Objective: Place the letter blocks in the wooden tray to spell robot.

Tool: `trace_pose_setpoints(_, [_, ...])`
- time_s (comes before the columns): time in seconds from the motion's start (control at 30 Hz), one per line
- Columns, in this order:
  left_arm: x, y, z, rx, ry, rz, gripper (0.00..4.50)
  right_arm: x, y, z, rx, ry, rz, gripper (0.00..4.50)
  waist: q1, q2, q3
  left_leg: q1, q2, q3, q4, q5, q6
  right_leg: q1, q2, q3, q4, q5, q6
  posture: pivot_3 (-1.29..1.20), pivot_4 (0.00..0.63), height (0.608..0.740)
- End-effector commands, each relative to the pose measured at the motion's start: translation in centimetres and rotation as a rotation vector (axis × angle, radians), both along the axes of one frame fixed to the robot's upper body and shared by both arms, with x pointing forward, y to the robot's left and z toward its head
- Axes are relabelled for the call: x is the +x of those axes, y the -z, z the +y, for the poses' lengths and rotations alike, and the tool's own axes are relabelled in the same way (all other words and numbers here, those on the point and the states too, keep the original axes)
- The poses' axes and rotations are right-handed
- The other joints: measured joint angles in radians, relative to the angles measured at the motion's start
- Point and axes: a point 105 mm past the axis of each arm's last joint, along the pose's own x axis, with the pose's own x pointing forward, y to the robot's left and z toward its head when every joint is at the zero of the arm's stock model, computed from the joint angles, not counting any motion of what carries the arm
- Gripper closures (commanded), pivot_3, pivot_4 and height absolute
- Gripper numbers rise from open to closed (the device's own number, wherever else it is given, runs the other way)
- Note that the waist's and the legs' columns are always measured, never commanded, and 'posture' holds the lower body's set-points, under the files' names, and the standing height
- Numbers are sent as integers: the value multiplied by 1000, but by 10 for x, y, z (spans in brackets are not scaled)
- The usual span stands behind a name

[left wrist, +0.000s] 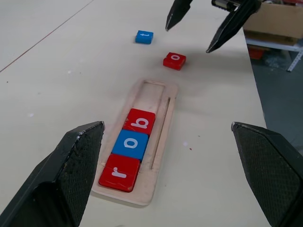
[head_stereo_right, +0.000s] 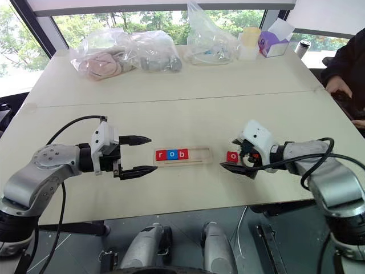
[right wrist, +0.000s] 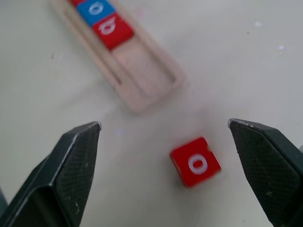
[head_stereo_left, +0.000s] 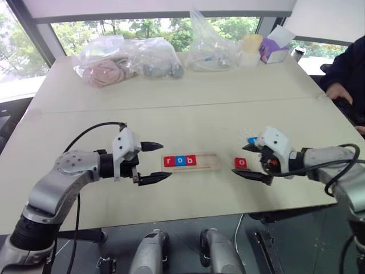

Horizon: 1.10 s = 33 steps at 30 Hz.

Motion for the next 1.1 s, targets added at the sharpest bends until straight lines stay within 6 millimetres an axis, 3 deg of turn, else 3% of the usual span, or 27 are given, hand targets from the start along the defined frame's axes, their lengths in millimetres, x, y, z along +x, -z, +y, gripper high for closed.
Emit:
trace_pose_setpoints(0.03, [1, -8, -1, -2, 10, -41, 0, 10, 3, -14, -41, -116, -34, 66, 1, 0, 0, 0, 0, 0, 0, 0, 0, 0, 0, 0, 0, 0, 0, 0, 150, 725])
trace_pose_setpoints(0.23, [1, -11, 0, 4, 5, -52, 0, 33, 17, -23, -47, -148, -40, 66, 1, 0, 0, 0, 0, 0, 0, 0, 0, 0, 0, 0, 1, 2, -3, 0, 150, 725])
trace_pose_setpoints(0.6, [-2, -11, 4, 16, -6, -48, 0, 36, 37, -24, -77, -189, -6, 66, 7, 0, 0, 1, 0, 0, 1, 0, 0, 1, 0, 0, 2, 2, -3, 0, 150, 725])
trace_pose_setpoints(0.7, [-3, -11, 5, 19, -8, -49, 0, 37, 39, -24, -81, -188, -10, 956, 7, 0, 0, 1, 0, 0, 1, 0, 0, 1, 0, 0, 2, 2, -3, 0, 150, 725])
trace_pose_setpoints(0.87, [-2, -11, 5, 20, -9, -51, 0, 39, 40, -26, -83, -176, -18, 3368, 6, 0, 0, 2, 0, 0, 1, 0, 0, 2, 0, 0, 2, 2, -3, 0, 150, 725])
trace_pose_setpoints(1.0, [-2, -11, 6, 22, -10, -50, 0, 42, 30, -19, -54, -174, -37, 3357, 5, 0, 0, 3, 0, 0, 1, 1, 0, 3, 0, 0, 3, 3, -3, 0, 150, 725])
trace_pose_setpoints(1.1, [-3, -11, 6, 25, -10, -49, 0, 41, 15, 2, -30, -236, -71, 3357, 4, 0, 0, 3, 0, 0, 1, 1, -1, 2, 0, 1, 3, 3, -3, 0, 150, 725])
